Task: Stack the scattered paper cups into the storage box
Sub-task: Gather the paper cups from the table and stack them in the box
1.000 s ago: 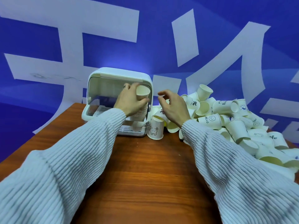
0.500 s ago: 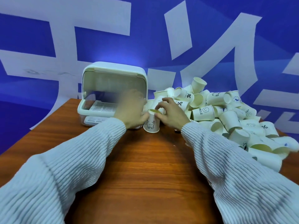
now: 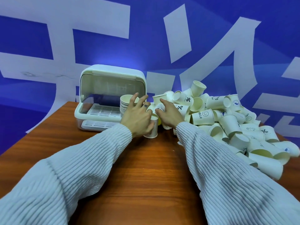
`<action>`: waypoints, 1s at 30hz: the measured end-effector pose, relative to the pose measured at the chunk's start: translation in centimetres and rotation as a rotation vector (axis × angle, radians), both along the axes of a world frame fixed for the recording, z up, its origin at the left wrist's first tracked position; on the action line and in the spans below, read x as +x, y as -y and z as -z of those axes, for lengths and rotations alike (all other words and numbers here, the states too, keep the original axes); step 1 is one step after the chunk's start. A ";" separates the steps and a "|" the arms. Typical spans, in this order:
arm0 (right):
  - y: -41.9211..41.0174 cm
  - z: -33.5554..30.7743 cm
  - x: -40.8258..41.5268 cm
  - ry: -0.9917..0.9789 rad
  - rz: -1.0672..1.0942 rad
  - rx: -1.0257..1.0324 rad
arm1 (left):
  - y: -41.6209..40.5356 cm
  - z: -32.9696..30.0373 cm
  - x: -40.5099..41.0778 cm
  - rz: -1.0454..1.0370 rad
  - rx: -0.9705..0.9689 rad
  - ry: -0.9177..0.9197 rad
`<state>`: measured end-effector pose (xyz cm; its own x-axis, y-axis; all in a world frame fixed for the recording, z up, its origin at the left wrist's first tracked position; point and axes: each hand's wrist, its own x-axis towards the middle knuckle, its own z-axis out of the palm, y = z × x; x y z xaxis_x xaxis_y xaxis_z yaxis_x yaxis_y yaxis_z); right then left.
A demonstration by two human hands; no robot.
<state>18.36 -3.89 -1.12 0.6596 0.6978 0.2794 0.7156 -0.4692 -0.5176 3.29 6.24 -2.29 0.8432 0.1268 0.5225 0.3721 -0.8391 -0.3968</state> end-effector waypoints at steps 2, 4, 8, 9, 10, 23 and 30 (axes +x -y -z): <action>-0.2 0.0 0.3 -0.038 0.014 -0.006 | 0.5 0.2 0.4 -0.022 -0.028 -0.015; -0.4 0.1 0.6 -0.067 0.030 -0.027 | 1.0 0.7 0.6 -0.033 -0.075 -0.023; -0.3 0.4 1.0 -0.033 0.096 -0.026 | 1.5 1.2 0.4 -0.022 -0.120 -0.039; -0.1 0.3 1.0 -0.027 0.101 -0.007 | 1.5 1.1 0.3 -0.019 -0.125 -0.035; 0.1 0.1 0.9 -0.033 0.099 0.028 | 1.5 1.0 0.2 -0.011 -0.130 -0.029; 5.8 -2.7 -0.7 -0.632 -0.097 0.238 | 2.8 -0.2 -1.3 0.205 -0.279 0.005; 8.1 -5.3 -1.3 -0.475 -0.296 -0.117 | 2.6 -1.3 -2.8 0.269 -0.225 -0.017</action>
<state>17.06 -11.96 4.18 0.4654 0.8805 -0.0898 0.5271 -0.3572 -0.7711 0.50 3.66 -0.99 0.8702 0.0095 0.4927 0.1210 -0.9733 -0.1951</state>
